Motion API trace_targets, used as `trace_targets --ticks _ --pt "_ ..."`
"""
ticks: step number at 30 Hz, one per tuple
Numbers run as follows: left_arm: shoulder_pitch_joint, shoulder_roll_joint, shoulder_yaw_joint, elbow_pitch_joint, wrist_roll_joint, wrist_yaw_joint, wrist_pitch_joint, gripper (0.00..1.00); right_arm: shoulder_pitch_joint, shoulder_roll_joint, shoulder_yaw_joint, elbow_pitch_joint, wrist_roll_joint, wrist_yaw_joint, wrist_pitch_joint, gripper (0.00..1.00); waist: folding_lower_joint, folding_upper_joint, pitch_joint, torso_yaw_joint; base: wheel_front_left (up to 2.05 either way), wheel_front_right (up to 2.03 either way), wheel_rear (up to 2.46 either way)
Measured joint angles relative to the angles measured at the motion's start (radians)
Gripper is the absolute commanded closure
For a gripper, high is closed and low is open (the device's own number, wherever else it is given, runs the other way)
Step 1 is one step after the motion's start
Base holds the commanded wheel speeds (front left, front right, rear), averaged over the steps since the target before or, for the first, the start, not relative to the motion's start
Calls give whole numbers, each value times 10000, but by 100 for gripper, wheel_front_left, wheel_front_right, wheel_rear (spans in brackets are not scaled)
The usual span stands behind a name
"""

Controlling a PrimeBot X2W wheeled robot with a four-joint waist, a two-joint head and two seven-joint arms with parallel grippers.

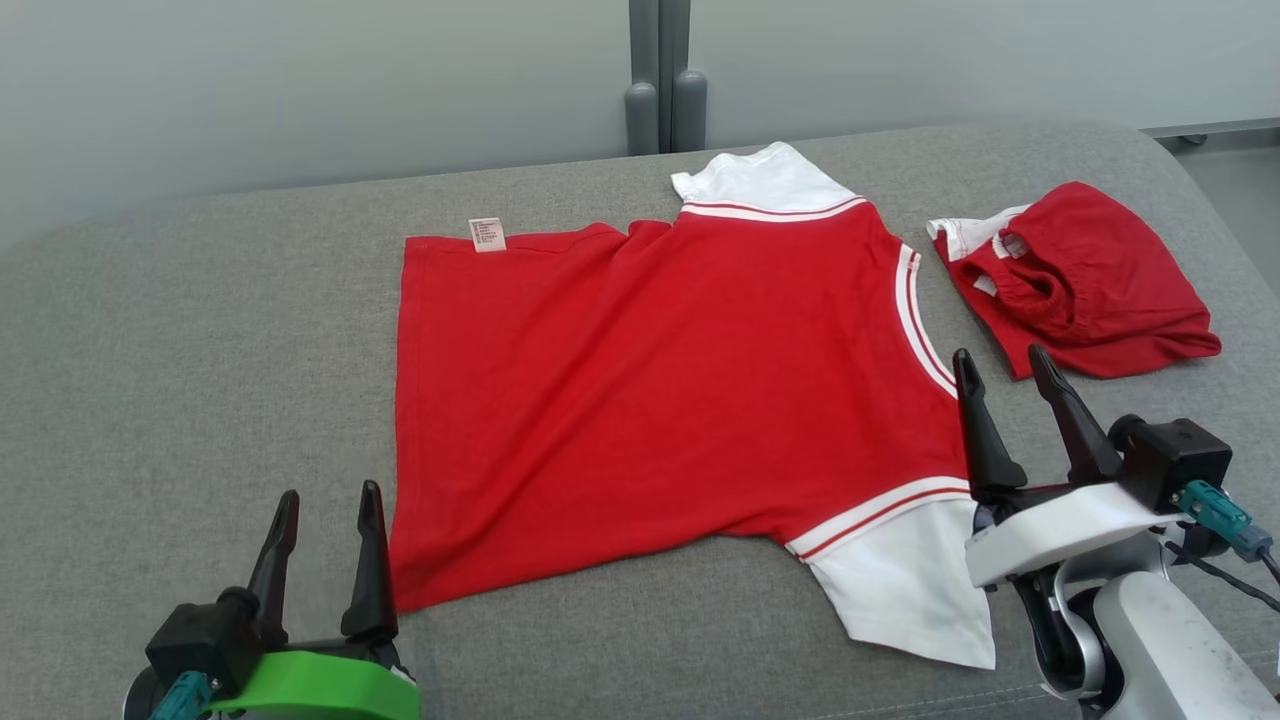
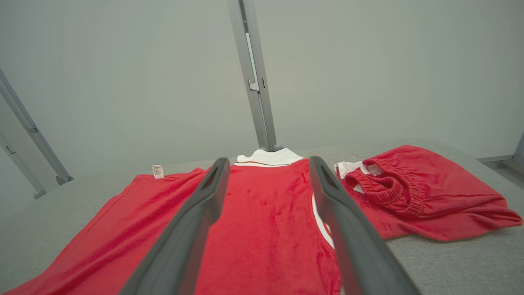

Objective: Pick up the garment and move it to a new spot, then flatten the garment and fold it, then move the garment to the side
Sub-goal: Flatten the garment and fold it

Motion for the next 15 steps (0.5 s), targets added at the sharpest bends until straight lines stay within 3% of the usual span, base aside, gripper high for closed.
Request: trace_targets --ticks 15 --pt "220 -73 -15 -71 0 0 0 0 22 96 -192 -6 -163 12 0 0 0 0 63 -22 0 0 0"
